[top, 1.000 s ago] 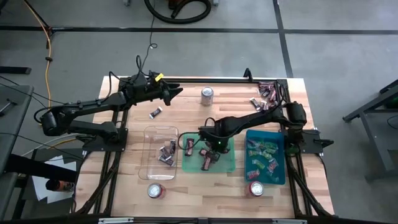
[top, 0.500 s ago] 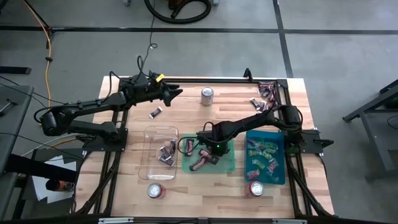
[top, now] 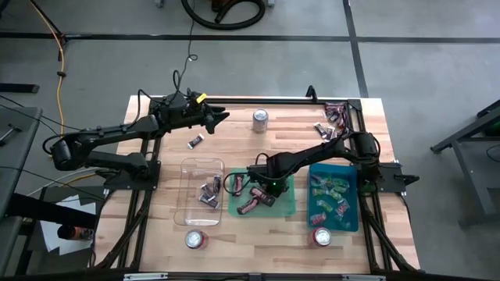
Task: Organize candy in baskets
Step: Put the brown chocolate bar into the green bin, then put the brown white chocolate bar into the transparent bin
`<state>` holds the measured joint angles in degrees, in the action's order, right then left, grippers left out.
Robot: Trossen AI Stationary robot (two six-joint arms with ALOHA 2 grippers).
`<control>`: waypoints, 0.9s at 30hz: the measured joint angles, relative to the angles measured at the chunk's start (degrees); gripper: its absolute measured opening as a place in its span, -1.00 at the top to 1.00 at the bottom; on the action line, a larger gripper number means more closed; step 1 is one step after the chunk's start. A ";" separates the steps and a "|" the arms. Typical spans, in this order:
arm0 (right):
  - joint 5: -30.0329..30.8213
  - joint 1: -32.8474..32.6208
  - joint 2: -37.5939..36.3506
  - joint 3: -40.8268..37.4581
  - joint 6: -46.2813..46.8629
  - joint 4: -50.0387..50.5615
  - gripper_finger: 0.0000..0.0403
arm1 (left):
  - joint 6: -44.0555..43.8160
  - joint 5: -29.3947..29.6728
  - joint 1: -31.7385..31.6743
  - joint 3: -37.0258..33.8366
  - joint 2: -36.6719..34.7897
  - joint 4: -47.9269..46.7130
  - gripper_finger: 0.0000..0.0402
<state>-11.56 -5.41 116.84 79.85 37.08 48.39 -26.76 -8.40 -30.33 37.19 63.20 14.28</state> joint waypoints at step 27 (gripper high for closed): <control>18.79 12.39 -34.15 -14.30 -6.56 14.01 -0.16 | 0.27 0.15 -0.02 0.00 0.00 0.13 0.04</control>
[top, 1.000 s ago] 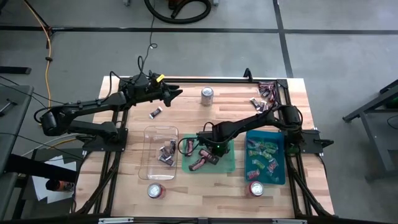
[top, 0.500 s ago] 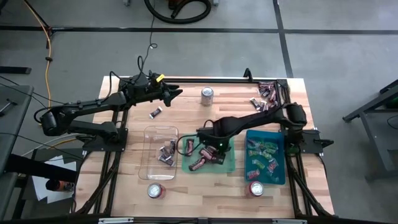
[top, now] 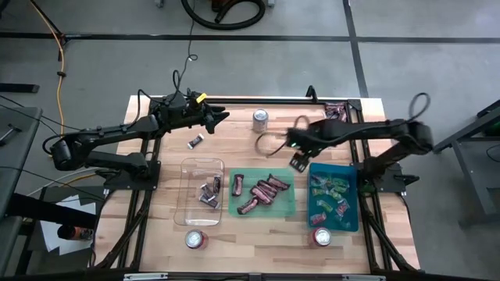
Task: Organize candy in baskets
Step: Put the brown white chocolate bar into the transparent bin
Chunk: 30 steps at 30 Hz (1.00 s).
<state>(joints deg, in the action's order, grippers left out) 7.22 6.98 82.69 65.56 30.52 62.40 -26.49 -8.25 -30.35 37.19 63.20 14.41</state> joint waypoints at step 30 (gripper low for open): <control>-2.67 41.60 -2.74 -22.55 -3.78 -26.42 -0.13 | -9.44 7.50 0.00 0.00 0.00 0.02 0.04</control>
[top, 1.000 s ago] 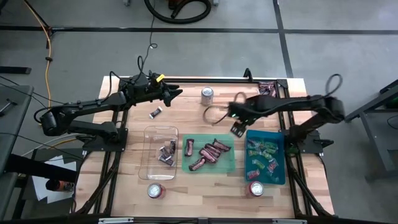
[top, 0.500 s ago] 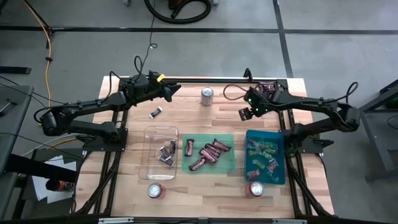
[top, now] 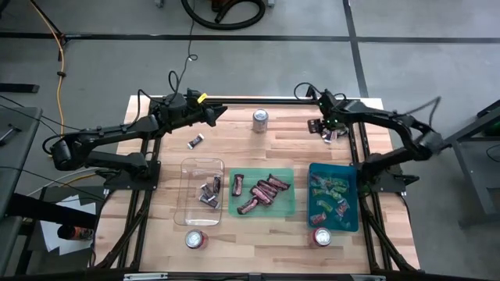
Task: Organize candy in baskets
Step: Put the brown white chocolate bar into the transparent bin
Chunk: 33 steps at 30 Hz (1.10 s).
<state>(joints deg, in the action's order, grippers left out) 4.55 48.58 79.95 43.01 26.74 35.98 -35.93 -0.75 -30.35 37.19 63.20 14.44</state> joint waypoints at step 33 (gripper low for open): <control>-8.60 -6.70 -4.60 0.94 -5.68 -7.05 0.99 | -0.95 -3.87 0.00 0.02 0.00 -0.06 0.04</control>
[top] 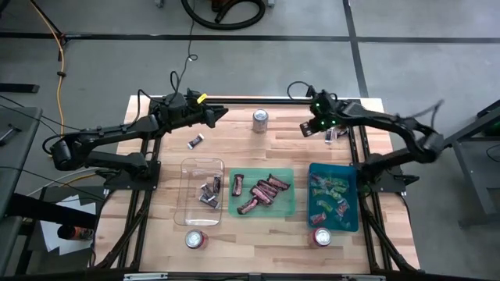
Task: Organize candy in baskets
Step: Put the brown white chocolate bar into the transparent bin
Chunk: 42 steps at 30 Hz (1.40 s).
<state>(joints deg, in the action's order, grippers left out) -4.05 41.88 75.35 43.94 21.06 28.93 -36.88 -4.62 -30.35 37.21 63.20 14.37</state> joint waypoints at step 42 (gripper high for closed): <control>-16.12 -28.97 10.64 16.41 -3.75 -53.80 1.00 | 20.38 -6.83 18.14 5.33 14.16 25.96 0.06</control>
<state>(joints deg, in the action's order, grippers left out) -20.17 12.91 85.99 60.35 17.31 -24.86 -16.51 -11.45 -12.21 42.54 77.36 40.33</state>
